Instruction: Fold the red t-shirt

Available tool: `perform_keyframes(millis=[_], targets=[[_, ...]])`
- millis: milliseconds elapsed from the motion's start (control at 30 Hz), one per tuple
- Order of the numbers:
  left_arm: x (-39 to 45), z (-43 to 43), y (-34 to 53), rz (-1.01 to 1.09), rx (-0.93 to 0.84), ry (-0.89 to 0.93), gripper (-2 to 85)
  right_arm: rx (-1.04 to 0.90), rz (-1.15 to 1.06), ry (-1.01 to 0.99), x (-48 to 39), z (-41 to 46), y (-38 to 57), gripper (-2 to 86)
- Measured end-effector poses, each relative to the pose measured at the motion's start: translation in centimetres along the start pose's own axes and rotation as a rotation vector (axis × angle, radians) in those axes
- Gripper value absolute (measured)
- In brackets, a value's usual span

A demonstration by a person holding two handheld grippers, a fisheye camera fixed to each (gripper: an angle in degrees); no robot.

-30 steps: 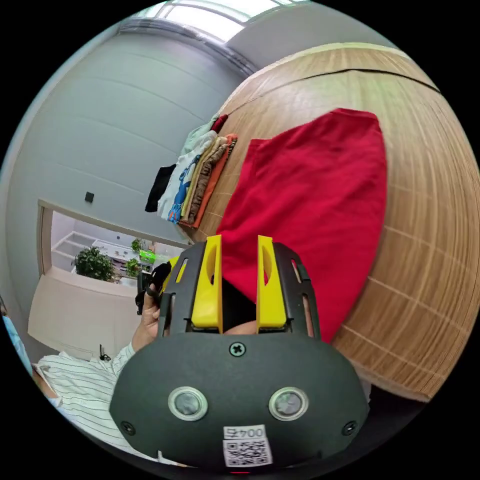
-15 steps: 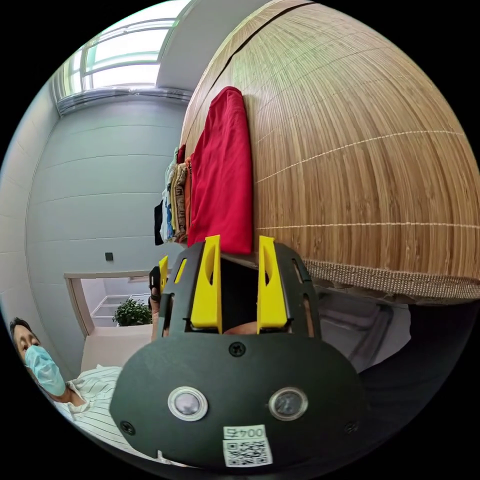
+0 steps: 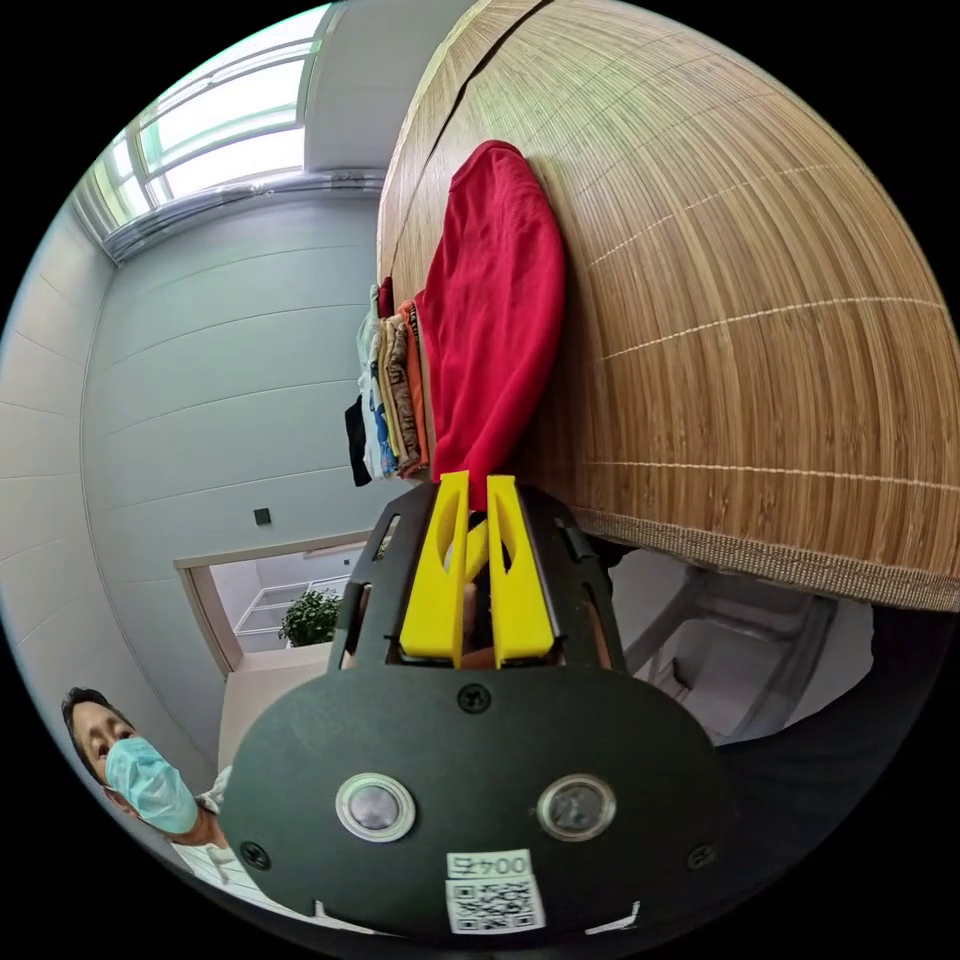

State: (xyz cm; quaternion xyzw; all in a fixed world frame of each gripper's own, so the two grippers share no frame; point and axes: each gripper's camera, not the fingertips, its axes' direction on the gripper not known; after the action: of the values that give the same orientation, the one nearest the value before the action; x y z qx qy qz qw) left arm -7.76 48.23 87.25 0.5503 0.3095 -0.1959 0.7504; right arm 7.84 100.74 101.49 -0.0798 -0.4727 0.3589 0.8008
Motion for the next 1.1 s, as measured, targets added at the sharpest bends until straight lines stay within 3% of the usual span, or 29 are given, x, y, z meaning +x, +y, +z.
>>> perform_keyframes(millis=[400,500,533,633,733,833,1100], targets=[[0.2,3.6,0.4,-0.075,0.198,0.107,19.7,0.017,-0.017,-0.045,-1.6,-3.0,-1.1,4.2],[0.1,5.2,-0.3,-0.091,0.177,0.15,17.5,0.013,-0.025,-0.041,-1.2,-3.2,-1.1,4.3],[0.0,5.6,-0.6,-0.092,0.169,0.158,11.8,0.01,-0.032,-0.039,-1.0,-3.2,-1.1,4.4],[0.9,5.5,-0.9,-0.098,0.16,0.082,5.4,0.001,-0.079,-0.025,-0.4,-3.3,-1.2,5.6],[3.1,4.8,-1.0,-0.056,0.153,0.055,4.8,0.045,-0.109,-0.021,1.2,-4.4,-1.6,12.5],[4.9,4.0,-1.3,-0.024,0.123,0.062,4.8,0.033,-0.049,-0.155,4.5,-4.7,-3.5,16.7],[6.1,1.1,-0.6,0.001,0.058,0.066,4.9,-0.004,0.04,-0.229,7.2,-0.7,-12.4,19.4]])
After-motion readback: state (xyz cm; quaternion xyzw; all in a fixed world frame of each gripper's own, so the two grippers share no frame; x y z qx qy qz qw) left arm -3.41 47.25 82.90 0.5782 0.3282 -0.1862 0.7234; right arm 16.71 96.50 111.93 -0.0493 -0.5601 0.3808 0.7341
